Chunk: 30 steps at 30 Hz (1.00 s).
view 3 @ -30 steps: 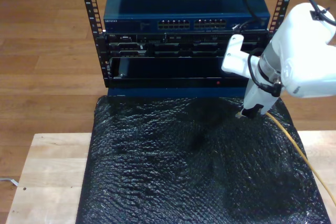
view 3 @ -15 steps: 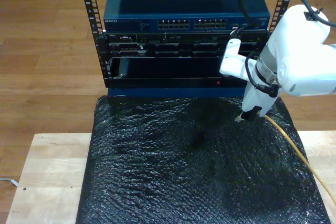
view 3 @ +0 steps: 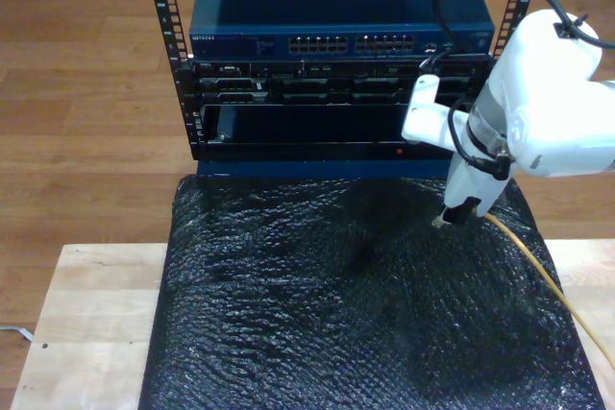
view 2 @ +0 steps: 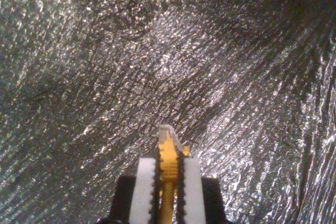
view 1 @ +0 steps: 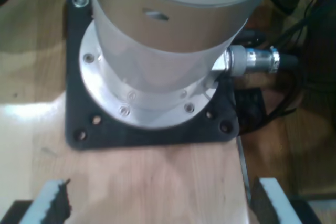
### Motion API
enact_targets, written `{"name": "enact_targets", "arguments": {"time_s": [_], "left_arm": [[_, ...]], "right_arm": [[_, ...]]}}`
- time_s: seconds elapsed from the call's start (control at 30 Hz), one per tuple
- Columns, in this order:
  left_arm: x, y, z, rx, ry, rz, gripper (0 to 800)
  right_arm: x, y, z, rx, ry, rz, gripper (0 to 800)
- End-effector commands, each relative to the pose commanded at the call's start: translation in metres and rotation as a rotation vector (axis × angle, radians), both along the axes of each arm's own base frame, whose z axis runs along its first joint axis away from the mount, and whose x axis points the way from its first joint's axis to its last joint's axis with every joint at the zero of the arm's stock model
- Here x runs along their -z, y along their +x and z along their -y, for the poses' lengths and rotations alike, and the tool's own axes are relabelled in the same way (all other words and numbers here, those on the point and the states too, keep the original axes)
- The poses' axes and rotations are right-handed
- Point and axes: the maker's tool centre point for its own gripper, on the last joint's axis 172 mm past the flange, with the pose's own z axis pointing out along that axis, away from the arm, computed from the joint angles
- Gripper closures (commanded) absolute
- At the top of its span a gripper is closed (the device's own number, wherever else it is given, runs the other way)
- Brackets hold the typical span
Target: Grab the cable and plug it in
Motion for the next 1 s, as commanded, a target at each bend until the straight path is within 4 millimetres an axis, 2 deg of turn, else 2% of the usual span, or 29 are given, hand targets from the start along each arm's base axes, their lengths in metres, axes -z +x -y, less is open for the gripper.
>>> {"name": "enact_targets", "arguments": {"time_s": [0.07, 0.23, 0.37, 0.53, 0.63, 0.7, 0.9, 1.0], "left_arm": [[0.003, 0.002, -0.008, 0.007, 0.032, 0.014, 1], [0.006, 0.000, -0.012, 0.025, 0.045, 0.048, 1], [0.019, -0.004, -0.016, 0.056, 0.068, 0.105, 1], [0.046, -0.006, -0.013, 0.071, 0.111, 0.145, 1], [0.067, -0.005, -0.009, 0.074, 0.151, 0.151, 1], [0.076, -0.004, -0.016, 0.077, 0.198, 0.159, 0], [0.077, -0.003, -0.019, 0.076, 0.207, 0.161, 0], [0.077, -0.003, -0.019, 0.076, 0.208, 0.162, 0]], "right_arm": [[0.000, 0.000, 0.000, 0.000, 0.000, -0.002, 800], [0.000, 0.000, 0.000, -0.002, -0.001, 0.000, 800], [-0.002, 0.001, -0.004, -0.010, 0.000, 0.008, 800], [-0.007, 0.005, -0.019, -0.035, 0.004, 0.029, 800], [-0.008, 0.014, -0.030, -0.053, 0.010, 0.068, 800], [-0.011, 0.021, -0.040, -0.070, 0.016, 0.104, 800], [-0.027, 0.040, -0.053, -0.087, 0.028, 0.193, 800], [-0.035, 0.049, -0.066, -0.158, -0.009, 0.267, 800]]}}
